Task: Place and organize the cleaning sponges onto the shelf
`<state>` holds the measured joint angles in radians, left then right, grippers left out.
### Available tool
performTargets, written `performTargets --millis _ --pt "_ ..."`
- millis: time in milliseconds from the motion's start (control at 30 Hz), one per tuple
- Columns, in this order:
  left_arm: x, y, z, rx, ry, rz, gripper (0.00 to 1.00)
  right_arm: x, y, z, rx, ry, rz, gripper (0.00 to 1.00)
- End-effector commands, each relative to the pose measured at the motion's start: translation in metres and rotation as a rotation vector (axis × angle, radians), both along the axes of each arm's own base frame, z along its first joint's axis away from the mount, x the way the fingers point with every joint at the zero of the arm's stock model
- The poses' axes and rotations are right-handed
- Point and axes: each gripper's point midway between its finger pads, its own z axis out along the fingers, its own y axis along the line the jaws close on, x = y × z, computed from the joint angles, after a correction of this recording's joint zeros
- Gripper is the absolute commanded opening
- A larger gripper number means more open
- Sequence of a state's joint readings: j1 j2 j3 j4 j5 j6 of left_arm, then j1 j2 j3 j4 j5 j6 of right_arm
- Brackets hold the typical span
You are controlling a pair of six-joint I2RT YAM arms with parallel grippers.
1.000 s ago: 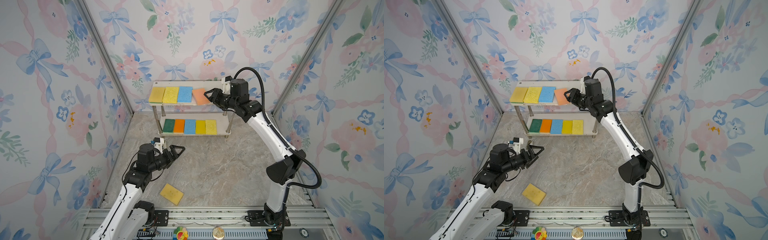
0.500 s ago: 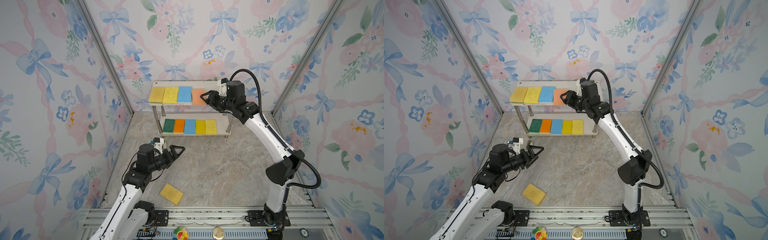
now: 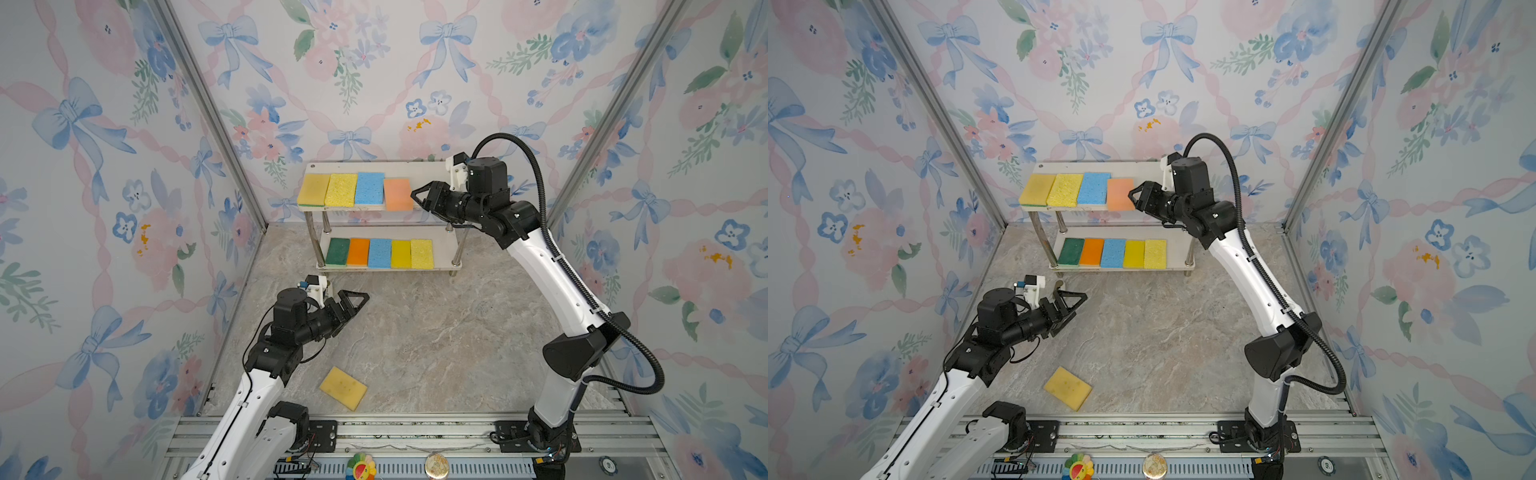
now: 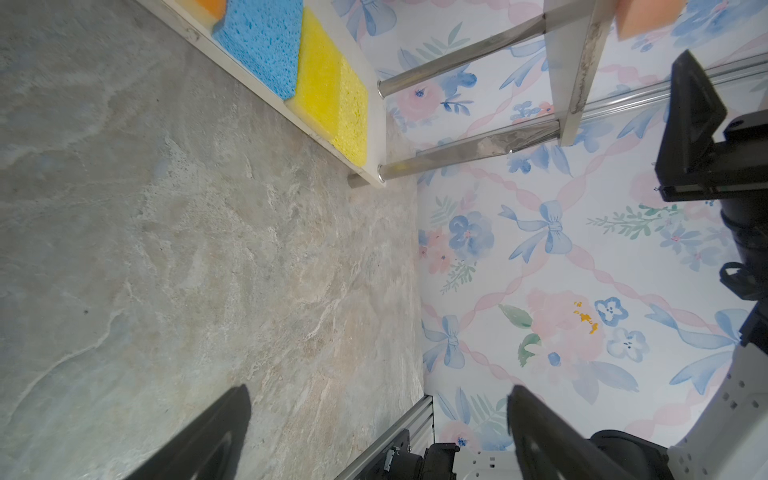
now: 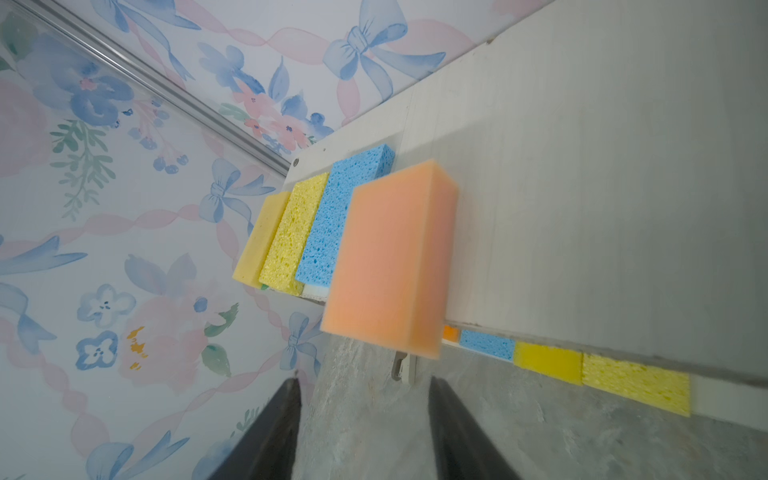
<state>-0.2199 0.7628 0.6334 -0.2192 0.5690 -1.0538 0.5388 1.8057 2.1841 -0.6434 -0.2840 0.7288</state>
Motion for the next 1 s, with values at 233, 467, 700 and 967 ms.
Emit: performTargets --millis 233,467,700,967 --pt "0.000 0.002 0.005 0.013 -0.027 0.001 0.98 -0.053 0.047 -0.023 -0.011 0.126 0.212 0.54" --pt "-0.002 0.002 0.007 0.004 -0.031 -0.001 0.98 -0.037 0.070 -0.032 -0.005 0.131 0.224 0.55" --pt "-0.005 0.004 0.004 0.004 -0.024 0.001 0.98 -0.016 0.079 -0.039 -0.014 0.115 0.186 0.56" --pt "-0.006 0.004 -0.001 0.016 -0.020 -0.003 0.98 0.006 0.080 -0.040 -0.005 0.104 0.132 0.56"
